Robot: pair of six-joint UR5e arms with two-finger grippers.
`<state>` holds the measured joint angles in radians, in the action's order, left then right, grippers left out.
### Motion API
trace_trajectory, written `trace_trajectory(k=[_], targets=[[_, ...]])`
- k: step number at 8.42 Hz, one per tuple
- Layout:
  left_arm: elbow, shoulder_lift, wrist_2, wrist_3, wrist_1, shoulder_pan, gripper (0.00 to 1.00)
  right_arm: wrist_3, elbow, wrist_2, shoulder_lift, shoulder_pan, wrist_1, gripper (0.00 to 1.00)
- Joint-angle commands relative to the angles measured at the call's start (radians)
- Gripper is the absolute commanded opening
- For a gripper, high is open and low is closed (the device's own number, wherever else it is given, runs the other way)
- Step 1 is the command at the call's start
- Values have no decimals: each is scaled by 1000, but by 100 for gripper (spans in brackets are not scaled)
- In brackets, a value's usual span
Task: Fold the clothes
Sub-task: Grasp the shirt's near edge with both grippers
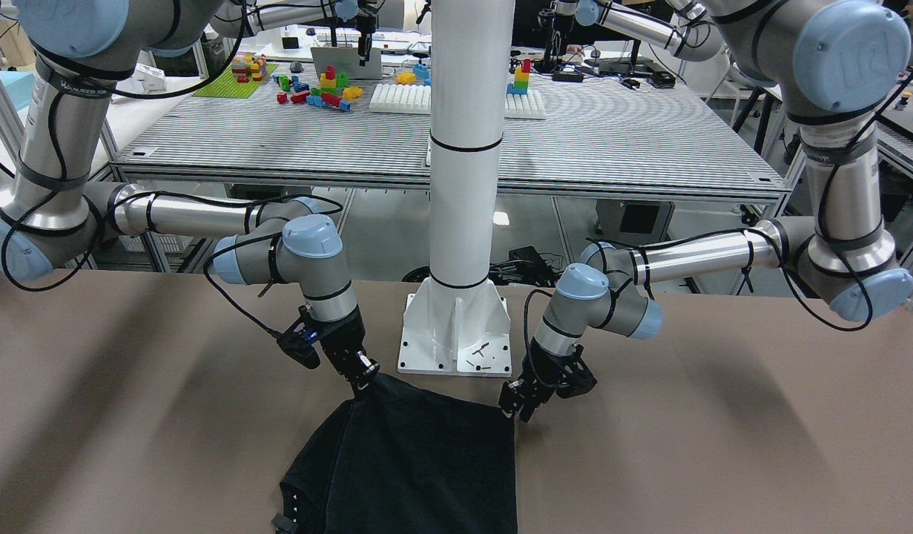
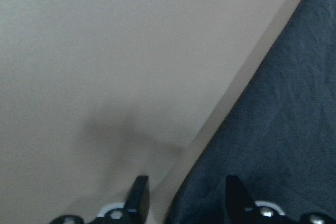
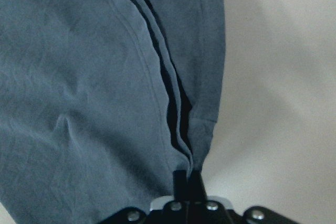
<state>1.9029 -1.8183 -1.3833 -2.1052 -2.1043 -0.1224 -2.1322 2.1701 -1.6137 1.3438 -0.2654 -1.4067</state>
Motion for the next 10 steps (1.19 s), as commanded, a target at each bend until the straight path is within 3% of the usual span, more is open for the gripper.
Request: trace_trajectory(k=[1, 3, 5, 8, 9, 10], targets=[[-10, -7, 10, -7, -2, 15, 41, 0, 1, 0, 0, 0, 0, 0], [-5, -18, 6, -7, -2, 15, 0, 0, 2, 0, 3, -2, 0, 0], [7, -15, -3, -6, 0, 12, 0, 0, 2, -2, 8, -3, 0, 0], [219, 77, -51, -6, 13, 4, 0, 0, 37, -8, 11, -8, 0, 0], [273, 65, -56, -4, 51, -11, 0, 0, 60, -11, 8, -11, 0, 0], [274, -11, -86, 5, 129, -98, 0, 0, 60, -29, 2, -55, 0, 0]])
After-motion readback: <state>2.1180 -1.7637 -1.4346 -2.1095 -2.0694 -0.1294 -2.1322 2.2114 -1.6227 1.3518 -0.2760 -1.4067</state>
